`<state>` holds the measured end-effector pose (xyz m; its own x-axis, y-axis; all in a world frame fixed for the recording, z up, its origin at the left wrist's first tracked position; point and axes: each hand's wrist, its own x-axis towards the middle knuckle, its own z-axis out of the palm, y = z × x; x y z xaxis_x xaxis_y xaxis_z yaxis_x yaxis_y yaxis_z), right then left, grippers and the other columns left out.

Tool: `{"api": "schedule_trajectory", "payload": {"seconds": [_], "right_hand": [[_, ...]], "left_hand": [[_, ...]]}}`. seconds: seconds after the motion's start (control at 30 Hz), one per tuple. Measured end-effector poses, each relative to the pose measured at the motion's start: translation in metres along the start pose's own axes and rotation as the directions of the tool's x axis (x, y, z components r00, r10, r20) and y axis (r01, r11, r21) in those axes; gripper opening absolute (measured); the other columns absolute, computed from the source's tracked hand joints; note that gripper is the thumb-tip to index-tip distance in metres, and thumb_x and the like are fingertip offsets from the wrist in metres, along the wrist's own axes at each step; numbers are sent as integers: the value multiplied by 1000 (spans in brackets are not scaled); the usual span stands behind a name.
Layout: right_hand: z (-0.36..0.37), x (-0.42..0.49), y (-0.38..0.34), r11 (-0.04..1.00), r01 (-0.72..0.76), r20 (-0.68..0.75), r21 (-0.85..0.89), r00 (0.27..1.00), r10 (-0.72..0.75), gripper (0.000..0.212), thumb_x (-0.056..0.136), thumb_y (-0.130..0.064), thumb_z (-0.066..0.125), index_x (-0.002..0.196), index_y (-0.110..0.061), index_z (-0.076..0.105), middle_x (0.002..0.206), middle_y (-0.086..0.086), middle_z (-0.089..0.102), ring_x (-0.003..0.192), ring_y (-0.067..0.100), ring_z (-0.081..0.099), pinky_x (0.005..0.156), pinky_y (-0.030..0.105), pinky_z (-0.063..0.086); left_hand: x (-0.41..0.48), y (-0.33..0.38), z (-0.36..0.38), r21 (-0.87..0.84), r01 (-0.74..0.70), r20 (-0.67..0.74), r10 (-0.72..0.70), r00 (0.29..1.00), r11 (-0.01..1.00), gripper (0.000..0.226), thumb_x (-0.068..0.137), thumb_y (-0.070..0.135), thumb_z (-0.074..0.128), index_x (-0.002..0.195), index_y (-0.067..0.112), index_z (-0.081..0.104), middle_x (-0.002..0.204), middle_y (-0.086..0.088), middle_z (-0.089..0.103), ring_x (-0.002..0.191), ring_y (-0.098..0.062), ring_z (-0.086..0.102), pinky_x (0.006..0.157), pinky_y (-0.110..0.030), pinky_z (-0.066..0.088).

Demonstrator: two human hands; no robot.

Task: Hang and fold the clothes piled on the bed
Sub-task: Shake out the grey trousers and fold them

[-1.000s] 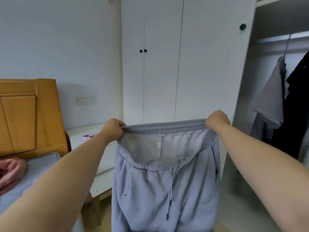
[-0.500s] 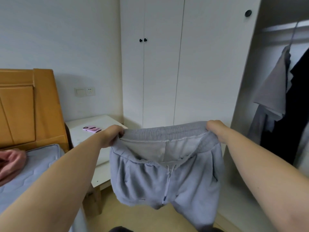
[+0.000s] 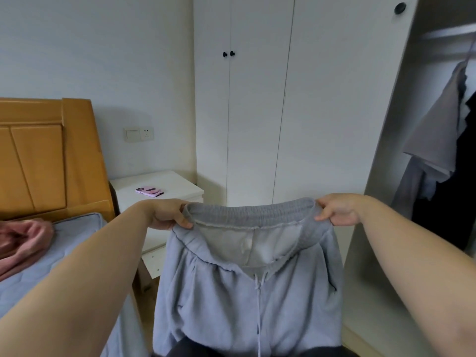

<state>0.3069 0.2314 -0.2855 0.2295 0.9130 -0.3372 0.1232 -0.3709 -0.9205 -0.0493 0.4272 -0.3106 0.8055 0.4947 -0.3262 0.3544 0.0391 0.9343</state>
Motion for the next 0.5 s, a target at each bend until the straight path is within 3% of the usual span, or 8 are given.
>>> {"api": "schedule_trajectory", "payload": {"seconds": [0.1, 0.17, 0.23, 0.27, 0.33, 0.4, 0.5], "right_hand": [[12, 11, -7, 996, 26, -240, -89, 970, -47, 33, 86, 19, 50, 119, 20, 51, 93, 17, 65, 82, 27, 61, 61, 26, 57], [22, 19, -21, 976, 84, -474, -203, 863, -173, 25, 84, 5, 64, 106, 17, 60, 96, 19, 65, 85, 30, 62, 63, 27, 53], [31, 22, -35, 916, 98, -621, -389, 707, -339, 19, 86, -12, 66, 84, 7, 63, 84, 14, 61, 87, 28, 61, 55, 22, 42], [35, 23, -39, 892, 85, -630, -444, 678, -379, 20, 87, -15, 63, 82, 4, 62, 80, 11, 58, 87, 28, 60, 53, 22, 39], [44, 25, -43, 865, 34, -605, -501, 700, -378, 24, 91, -19, 57, 97, 4, 62, 87, 13, 56, 88, 30, 59, 61, 24, 38], [55, 27, -42, 863, 41, -609, -503, 692, -388, 26, 94, -21, 51, 101, 2, 61, 97, 17, 61, 83, 29, 57, 65, 26, 37], [72, 31, -43, 843, 120, -615, -524, 632, -472, 29, 97, -24, 47, 105, 1, 60, 109, 19, 62, 96, 33, 59, 69, 26, 36]], "left_hand": [[4, 8, 6, 159, -16, -342, 70, 937, 987, 20, 77, -21, 62, 89, -5, 60, 92, -16, 63, 87, -27, 62, 69, -23, 54], [11, 21, 11, 302, -59, -600, 238, 764, 951, 25, 71, -9, 75, 69, 7, 57, 74, -8, 56, 74, -22, 54, 63, -27, 46], [13, 39, 19, 368, -75, -756, 345, 557, 927, 20, 71, 5, 80, 78, 10, 61, 76, -7, 57, 73, -22, 53, 63, -27, 43], [13, 45, 23, 397, -38, -782, 360, 509, 917, 18, 72, 8, 78, 79, 9, 61, 75, -7, 57, 73, -23, 52, 59, -25, 41], [12, 51, 34, 479, 105, -767, 358, 533, 871, 23, 74, 9, 72, 64, 9, 52, 65, -6, 49, 72, -22, 48, 49, -25, 34], [15, 49, 47, 535, 192, -749, 357, 559, 823, 32, 75, 10, 70, 57, 12, 43, 65, -5, 47, 72, -22, 48, 49, -27, 33], [23, 48, 62, 531, 147, -744, 376, 552, 835, 32, 75, 11, 67, 56, 13, 41, 63, -3, 46, 70, -22, 48, 49, -26, 31]]}}
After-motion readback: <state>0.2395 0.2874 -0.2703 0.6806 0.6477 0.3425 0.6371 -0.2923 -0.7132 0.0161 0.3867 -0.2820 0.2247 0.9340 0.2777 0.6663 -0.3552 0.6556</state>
